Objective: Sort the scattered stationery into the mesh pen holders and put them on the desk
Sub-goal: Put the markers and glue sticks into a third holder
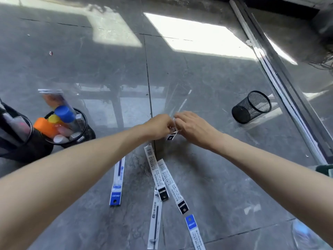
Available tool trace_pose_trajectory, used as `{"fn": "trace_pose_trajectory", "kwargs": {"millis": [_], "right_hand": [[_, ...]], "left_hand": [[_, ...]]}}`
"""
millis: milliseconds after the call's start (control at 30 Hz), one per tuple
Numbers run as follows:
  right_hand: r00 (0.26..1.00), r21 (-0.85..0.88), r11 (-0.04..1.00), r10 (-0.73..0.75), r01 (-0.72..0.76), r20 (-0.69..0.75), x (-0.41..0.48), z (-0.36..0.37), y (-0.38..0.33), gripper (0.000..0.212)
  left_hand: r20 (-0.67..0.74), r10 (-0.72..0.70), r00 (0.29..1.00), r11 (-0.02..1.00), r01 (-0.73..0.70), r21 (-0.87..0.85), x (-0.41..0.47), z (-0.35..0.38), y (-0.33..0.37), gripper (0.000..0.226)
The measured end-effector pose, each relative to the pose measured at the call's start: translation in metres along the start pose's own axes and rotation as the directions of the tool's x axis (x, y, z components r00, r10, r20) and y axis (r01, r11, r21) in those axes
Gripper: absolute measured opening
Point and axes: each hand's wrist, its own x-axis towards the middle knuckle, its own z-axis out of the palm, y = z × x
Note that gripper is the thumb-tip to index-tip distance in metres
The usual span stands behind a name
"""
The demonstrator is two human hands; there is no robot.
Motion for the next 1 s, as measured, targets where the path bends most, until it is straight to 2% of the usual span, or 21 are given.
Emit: {"fn": "trace_pose_trajectory", "kwargs": {"millis": [33,100,167,200,233,267,300,333,367,400,467,633,700,767,867,900,1000], "right_hand": [[0.999,0.034,0.999,0.026,-0.025,-0.025,0.001,-0.003,-0.009,0.018],[0.984,0.12,0.977,0.179,-0.177,-0.001,0.001,-0.005,-0.021,0.02],[0.957,0.201,0.938,0.289,-0.282,-0.006,-0.003,-0.006,-0.036,0.026],[0.943,0.213,0.923,0.332,-0.32,-0.025,-0.005,-0.008,-0.042,0.035],[0.925,0.209,0.908,0.378,-0.364,-0.031,-0.008,-0.01,-0.046,0.047],[0.912,0.19,0.896,0.41,-0.401,-0.013,-0.013,-0.01,-0.048,0.055],[0.898,0.178,0.881,0.439,-0.438,0.031,-0.02,-0.009,-0.05,0.054],[0.88,0.184,0.861,0.469,-0.474,0.074,-0.027,-0.006,-0.052,0.041],[0.854,0.194,0.831,0.505,-0.521,0.126,-0.034,-0.003,-0.052,0.028],[0.819,0.221,0.789,0.543,-0.573,0.185,-0.042,0.0,-0.053,0.029],[0.757,0.247,0.718,0.591,-0.651,0.278,-0.056,0.009,-0.056,0.041],[0.651,0.264,0.601,0.636,-0.755,0.414,-0.088,0.013,-0.071,0.04],[0.626,0.277,0.568,0.634,-0.775,0.453,-0.097,0.015,-0.076,0.041],[0.612,0.261,0.563,0.631,-0.784,0.477,-0.105,0.018,-0.08,0.038],[0.582,0.262,0.526,0.659,-0.809,0.476,-0.119,0.021,-0.086,0.03],[0.562,0.26,0.503,0.674,-0.824,0.48,-0.124,0.021,-0.089,0.028],[0.523,0.272,0.449,0.675,-0.851,0.521,-0.138,0.022,-0.099,0.03]], "left_hand": [[0.02,0.025,0.999,0.999,-0.025,-0.024,-0.005,-0.005,-0.001,0.018],[0.013,0.048,0.999,0.988,-0.045,-0.144,-0.017,-0.015,-0.001,0.015],[-0.07,0.035,0.997,0.941,-0.057,-0.335,-0.033,-0.025,0.0,0.008],[-0.123,0.019,0.992,0.924,-0.065,-0.378,-0.037,-0.026,-0.003,0.008],[-0.152,0.011,0.988,0.936,-0.064,-0.346,-0.041,-0.026,-0.006,0.01],[-0.143,0.019,0.989,0.972,-0.051,-0.228,-0.047,-0.025,-0.008,0.014],[-0.093,0.051,0.994,0.998,-0.054,-0.033,-0.054,-0.022,-0.011,0.018],[0.006,0.095,0.995,0.978,-0.094,0.188,-0.064,-0.015,-0.015,0.023],[0.12,0.148,0.982,0.905,-0.183,0.384,-0.071,-0.007,-0.02,0.029],[0.22,0.212,0.952,0.793,-0.299,0.53,-0.077,0.003,-0.025,0.034],[0.333,0.377,0.865,0.541,-0.497,0.679,-0.092,0.02,-0.033,0.04],[0.431,0.506,0.747,0.184,-0.581,0.792,-0.096,0.033,-0.037,0.024],[0.457,0.517,0.724,0.095,-0.579,0.81,-0.096,0.032,-0.038,0.018],[0.405,0.554,0.727,0.117,-0.55,0.827,-0.099,0.027,-0.039,0.006],[0.285,0.617,0.734,0.279,-0.543,0.792,-0.102,0.026,-0.033,0.02],[0.274,0.637,0.721,0.299,-0.558,0.774,-0.104,0.03,-0.028,0.022],[0.327,0.663,0.673,0.206,-0.585,0.785,-0.102,0.051,-0.019,0.01]]}}
